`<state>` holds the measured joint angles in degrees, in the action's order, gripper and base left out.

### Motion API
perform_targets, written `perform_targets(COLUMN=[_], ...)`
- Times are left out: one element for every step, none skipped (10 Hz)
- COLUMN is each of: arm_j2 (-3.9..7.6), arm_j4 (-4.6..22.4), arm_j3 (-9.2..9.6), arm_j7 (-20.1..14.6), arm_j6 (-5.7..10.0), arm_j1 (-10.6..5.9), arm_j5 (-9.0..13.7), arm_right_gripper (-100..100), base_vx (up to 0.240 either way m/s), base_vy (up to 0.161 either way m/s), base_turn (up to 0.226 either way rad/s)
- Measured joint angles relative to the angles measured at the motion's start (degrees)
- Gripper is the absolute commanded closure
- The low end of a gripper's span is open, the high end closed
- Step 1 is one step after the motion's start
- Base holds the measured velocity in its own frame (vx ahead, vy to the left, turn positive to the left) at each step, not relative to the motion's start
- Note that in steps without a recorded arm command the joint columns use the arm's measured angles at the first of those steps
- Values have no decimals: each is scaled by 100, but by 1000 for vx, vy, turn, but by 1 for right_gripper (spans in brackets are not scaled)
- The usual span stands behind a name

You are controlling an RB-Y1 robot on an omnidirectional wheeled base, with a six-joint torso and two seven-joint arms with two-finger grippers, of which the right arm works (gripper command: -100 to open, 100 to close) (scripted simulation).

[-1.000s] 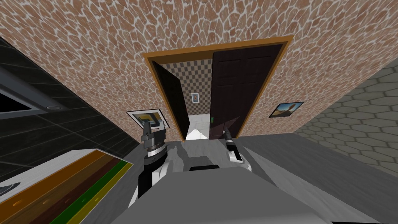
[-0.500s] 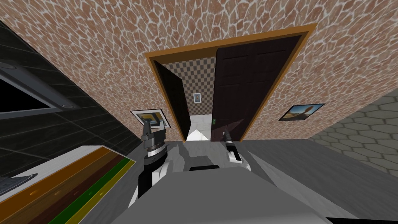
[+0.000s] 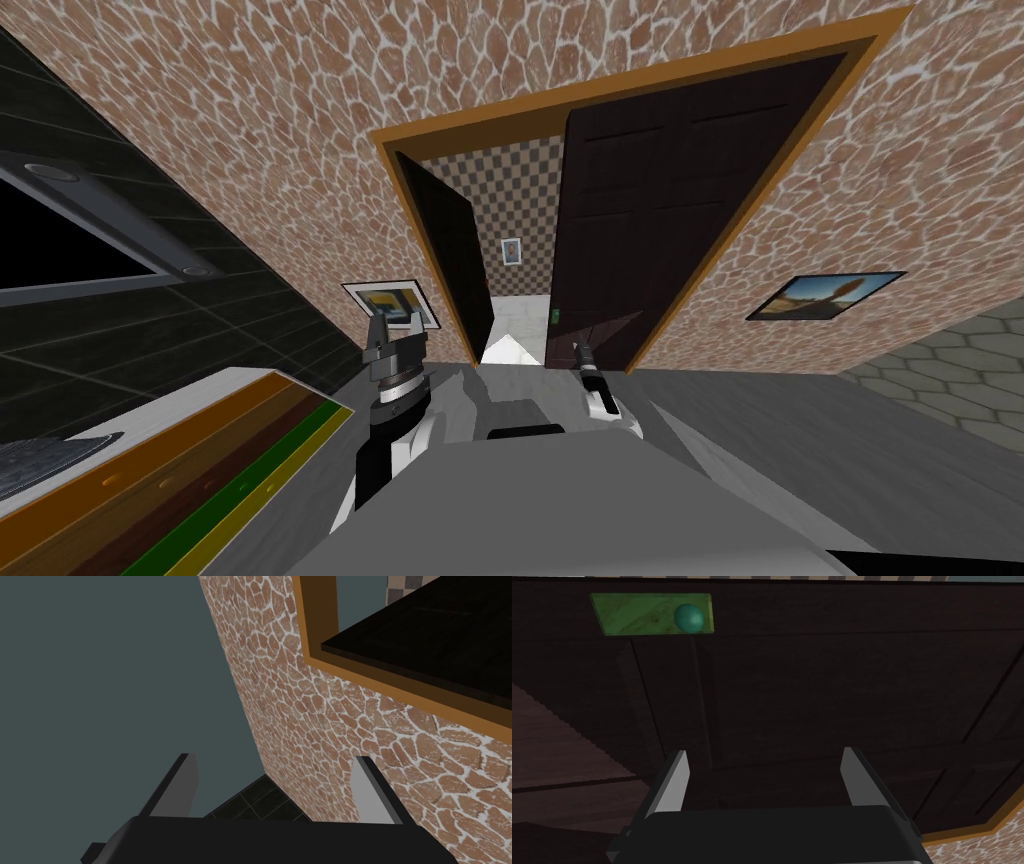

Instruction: Push the door open

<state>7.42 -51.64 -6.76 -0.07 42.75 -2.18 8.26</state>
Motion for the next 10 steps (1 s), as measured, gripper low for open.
perform_targets(arm_j2=[1, 8, 6, 19, 24, 23, 29, 35, 35, 30], arm_j4=[124, 270, 336, 512, 635, 744, 883, 1038, 1191, 1312], arm_j3=[-6, -15, -20, -27, -34, -42, -49, -58, -67, -76], arm_j7=[-3, -11, -13, -25, -34, -36, -41, -50, -56, -56], arm_j6=[29, 62, 63, 108, 142, 160, 194, 229, 255, 272], arm_j1=[-38, -97, -115, -182, -224, -268, -326, -380, -434, -475], arm_j5=[1, 5, 7, 10, 13, 15, 18, 21, 25, 27], arm_right_gripper=[-100, -100, -100, -100, -100, -100, -100, -100, -100, -100], base_vx=[86, 70, 76, 78, 76, 66, 75, 110, 110, 100], base_vy=[-28, -35, -38, -25, -23, -41, -40, -46, -60, -65], base_turn=[73, 71, 70, 74, 72, 50, 87, 101, 119, 79])
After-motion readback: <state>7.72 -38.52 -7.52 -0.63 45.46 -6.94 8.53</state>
